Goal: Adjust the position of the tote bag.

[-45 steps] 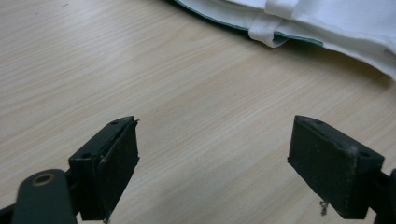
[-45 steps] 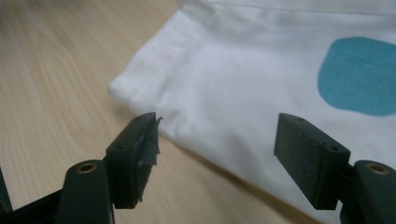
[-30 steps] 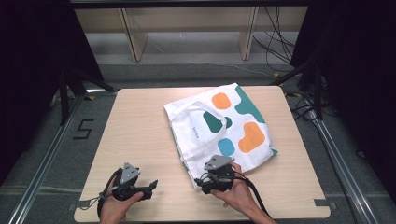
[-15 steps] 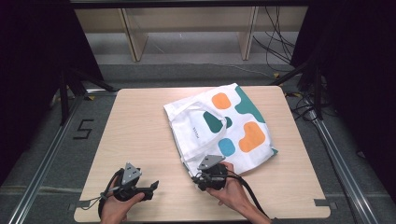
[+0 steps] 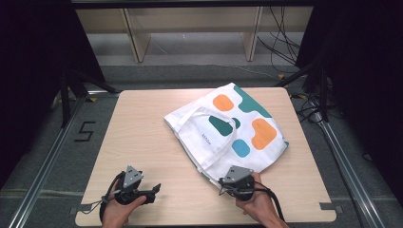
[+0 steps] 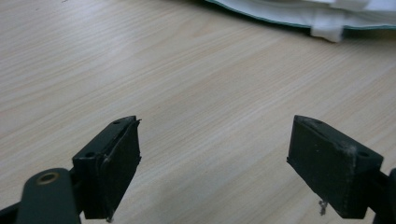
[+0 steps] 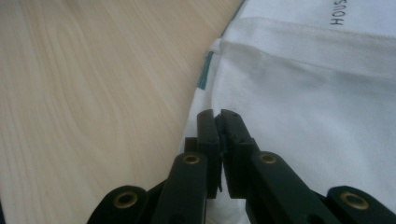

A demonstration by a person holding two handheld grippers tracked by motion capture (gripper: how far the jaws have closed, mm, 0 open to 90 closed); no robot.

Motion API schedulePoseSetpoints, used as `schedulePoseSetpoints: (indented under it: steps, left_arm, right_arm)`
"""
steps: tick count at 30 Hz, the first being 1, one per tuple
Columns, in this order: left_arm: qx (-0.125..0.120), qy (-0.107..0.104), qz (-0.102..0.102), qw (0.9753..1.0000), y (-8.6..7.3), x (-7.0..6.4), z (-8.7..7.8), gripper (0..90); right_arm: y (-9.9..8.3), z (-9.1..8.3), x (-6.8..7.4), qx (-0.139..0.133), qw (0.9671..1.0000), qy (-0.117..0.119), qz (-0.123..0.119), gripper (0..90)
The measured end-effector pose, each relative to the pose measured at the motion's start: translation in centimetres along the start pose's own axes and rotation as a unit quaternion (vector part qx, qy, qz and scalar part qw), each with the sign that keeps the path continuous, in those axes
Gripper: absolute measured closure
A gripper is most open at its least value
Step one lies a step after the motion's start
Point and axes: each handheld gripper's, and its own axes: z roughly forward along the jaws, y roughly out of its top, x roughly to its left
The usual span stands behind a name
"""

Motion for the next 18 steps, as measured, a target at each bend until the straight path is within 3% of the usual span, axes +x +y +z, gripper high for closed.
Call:
schedulePoseSetpoints:
  steps: [4,5,6,7,9,12,14,16,17,18]
  left_arm:
    - [-0.002,0.005,-0.002,1.0,0.0,0.0,0.0,16.2]
    - [-0.012,0.008,-0.018,0.9997,0.1,-0.2,0.1,16.4]
    - [-0.012,0.008,-0.018,0.9997,0.1,-0.2,0.1,16.5]
    - [-0.026,0.011,-0.017,0.9995,0.3,-0.2,0.2,16.7]
    - [-0.019,0.005,-0.016,0.9997,0.4,0.0,0.3,16.7]
    - [-0.031,0.017,-0.008,0.9993,1.3,-0.3,1.4,16.8]
    - [-0.025,0.024,0.006,0.9994,2.4,-0.2,2.7,17.3]
    - [-0.033,0.025,-0.001,0.9992,2.7,-0.2,3.3,17.8]
    - [-0.017,0.03,0.017,0.9993,3.7,-0.1,4.9,18.7]
    - [-0.017,0.03,0.017,0.9993,3.7,-0.1,4.9,19.1]
  right_arm:
    - [-1.6,-1.8,-0.6,-0.002,1.0,-0.008,0.0,88.1]
    - [-2.8,-3.1,-1.2,-0.005,0.9999,-0.013,0.003,88.2]
    - [-2.8,-3.1,-1.2,-0.005,0.9999,-0.013,0.003,88.2]
    - [-4.1,-4.5,-1.8,-0.008,0.9994,-0.025,0.021,88.2]
    - [-4.7,-5.2,-2.2,-0.009,0.9993,-0.031,0.019,88.3]
    - [-6.6,-7.0,-3.3,-0.011,0.9984,-0.049,0.028,88.4]
    - [-8.4,-8.7,-4.4,-0.015,0.9959,-0.071,0.055,88.6]
    - [-9.0,-9.2,-5.0,-0.016,0.9945,-0.083,0.062,88.6]
    - [-9.5,-9.6,-5.5,-0.019,0.9933,-0.091,0.069,88.6]
    - [-9.5,-9.6,-5.5,-0.019,0.9933,-0.091,0.069,88.6]
